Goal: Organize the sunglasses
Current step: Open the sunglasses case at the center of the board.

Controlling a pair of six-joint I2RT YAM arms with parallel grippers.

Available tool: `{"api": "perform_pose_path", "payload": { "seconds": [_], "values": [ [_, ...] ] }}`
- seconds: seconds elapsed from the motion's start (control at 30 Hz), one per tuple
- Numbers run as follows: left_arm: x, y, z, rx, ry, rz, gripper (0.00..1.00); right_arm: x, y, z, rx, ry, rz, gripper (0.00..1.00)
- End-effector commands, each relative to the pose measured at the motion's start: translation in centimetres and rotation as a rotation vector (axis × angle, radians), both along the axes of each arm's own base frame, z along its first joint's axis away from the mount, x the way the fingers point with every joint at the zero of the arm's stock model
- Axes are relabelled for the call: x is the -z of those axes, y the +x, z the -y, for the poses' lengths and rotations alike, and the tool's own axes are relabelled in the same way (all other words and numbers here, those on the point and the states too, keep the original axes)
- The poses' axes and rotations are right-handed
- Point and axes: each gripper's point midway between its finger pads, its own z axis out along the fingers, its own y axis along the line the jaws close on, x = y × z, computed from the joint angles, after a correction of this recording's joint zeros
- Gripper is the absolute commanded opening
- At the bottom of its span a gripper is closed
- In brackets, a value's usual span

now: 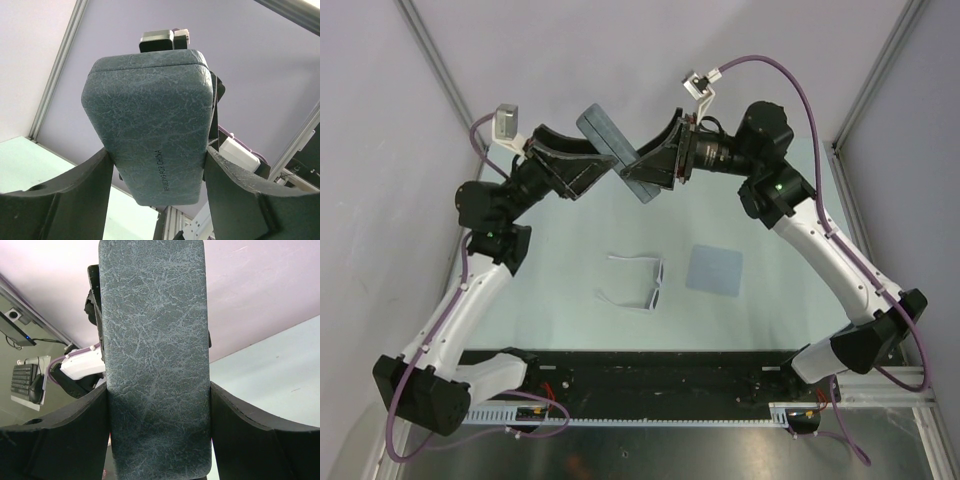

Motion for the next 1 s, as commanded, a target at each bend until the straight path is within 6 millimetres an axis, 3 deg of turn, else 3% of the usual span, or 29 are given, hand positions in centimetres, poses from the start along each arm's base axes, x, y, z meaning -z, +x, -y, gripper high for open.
{"api": "perform_pose_path", "payload": {
  "seconds": [0.0,0.1,0.4,0.67,0.73,0.97],
  "values": [
    [0.0,0.0,0.1,-0.009,0.020,0.071,0.26,-3.0,-2.4,1.6,-0.080,0.085,0.049,0.30],
    [0.5,0.0,0.5,0.013,0.053,0.089,0.20,-3.7,-2.7,2.4,-0.090,0.109,0.061,0.29],
    [1.5,-1.6,1.1,0.072,0.150,0.205,0.22,-4.9,-3.3,3.5,-0.125,0.153,0.052,0.25],
    [1.4,-2.6,0.7,0.068,0.156,0.238,0.23,-6.3,-6.0,4.9,-0.231,0.208,0.124,0.09],
    [0.9,-3.2,0.6,0.065,0.155,0.262,0.23,-6.4,-6.1,4.9,-0.236,0.206,0.124,0.03],
    [0.8,-3.5,0.6,0.069,0.162,0.281,0.24,-6.3,-5.8,4.6,-0.236,0.198,0.102,0.00]
  ]
}}
